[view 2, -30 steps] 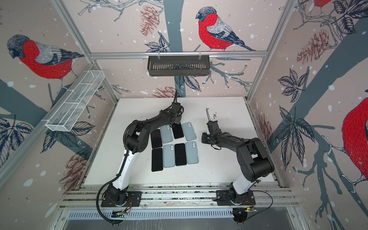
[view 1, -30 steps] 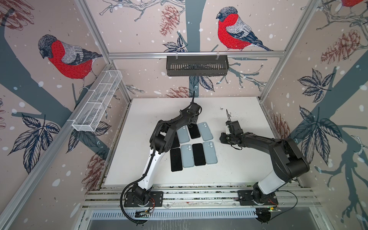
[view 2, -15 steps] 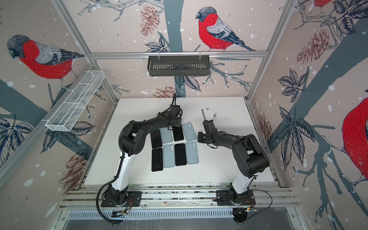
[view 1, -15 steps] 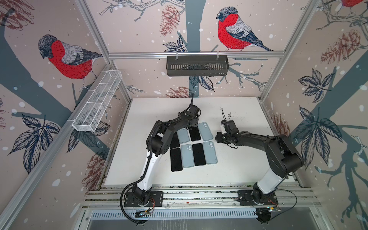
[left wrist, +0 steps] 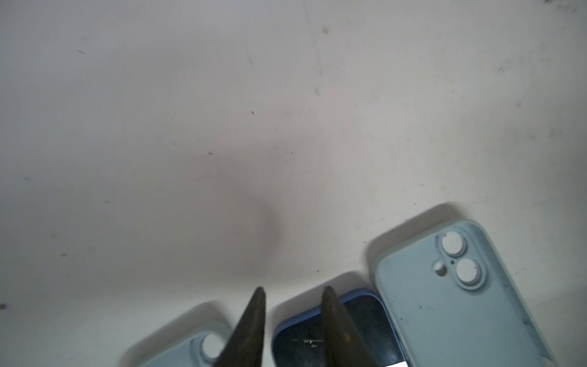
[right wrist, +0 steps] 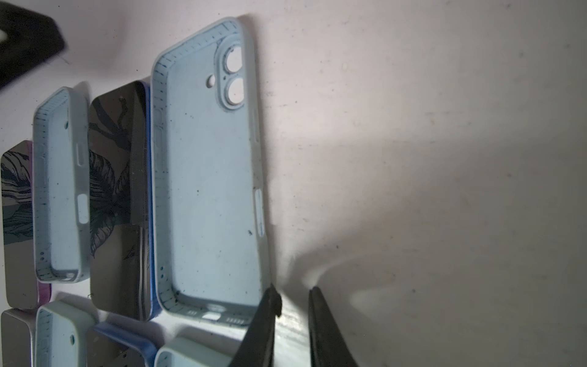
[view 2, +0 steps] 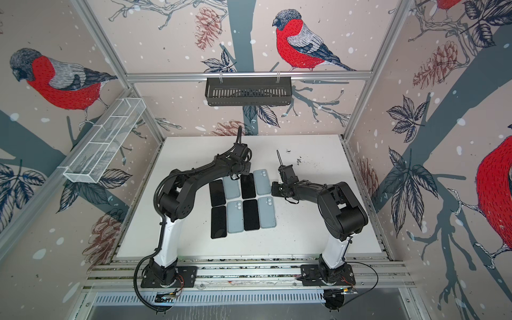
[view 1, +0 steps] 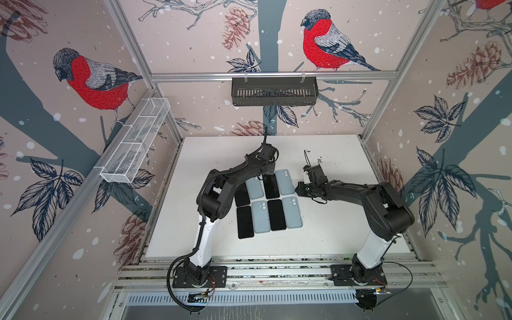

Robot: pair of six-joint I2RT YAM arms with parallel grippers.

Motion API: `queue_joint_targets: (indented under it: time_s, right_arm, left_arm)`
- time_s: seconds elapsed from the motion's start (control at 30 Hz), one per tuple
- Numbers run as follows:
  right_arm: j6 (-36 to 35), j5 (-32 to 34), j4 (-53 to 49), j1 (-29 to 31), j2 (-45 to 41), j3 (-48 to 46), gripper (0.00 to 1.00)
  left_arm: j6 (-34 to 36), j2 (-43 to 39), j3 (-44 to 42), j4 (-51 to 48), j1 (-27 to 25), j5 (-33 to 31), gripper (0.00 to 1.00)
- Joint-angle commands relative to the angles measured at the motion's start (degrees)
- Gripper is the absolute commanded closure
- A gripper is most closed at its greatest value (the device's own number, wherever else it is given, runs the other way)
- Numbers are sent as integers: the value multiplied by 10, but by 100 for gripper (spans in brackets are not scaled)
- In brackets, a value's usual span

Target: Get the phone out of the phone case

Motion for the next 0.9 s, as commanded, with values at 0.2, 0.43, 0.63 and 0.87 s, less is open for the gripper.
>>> queue_joint_targets:
  time_s: [0.2,0.43,0.63,0.87]
  right_arm:
    - [-7,25,-8,-2,-43,-17,76]
    - [-14,45,-38,10,-122,-31,75]
    - [-15,45,-54,20,-182,-46,75]
    - [-16,51,-67,37,-228,-57,75]
  left_arm:
    - [-15,-118,-112,5,16,-121,41]
    - [0,-88,-141,7,39,-137,68]
    - [5,-45,-124,18,44,-138,72]
    - [9,-10,-104,22,51,-126,74]
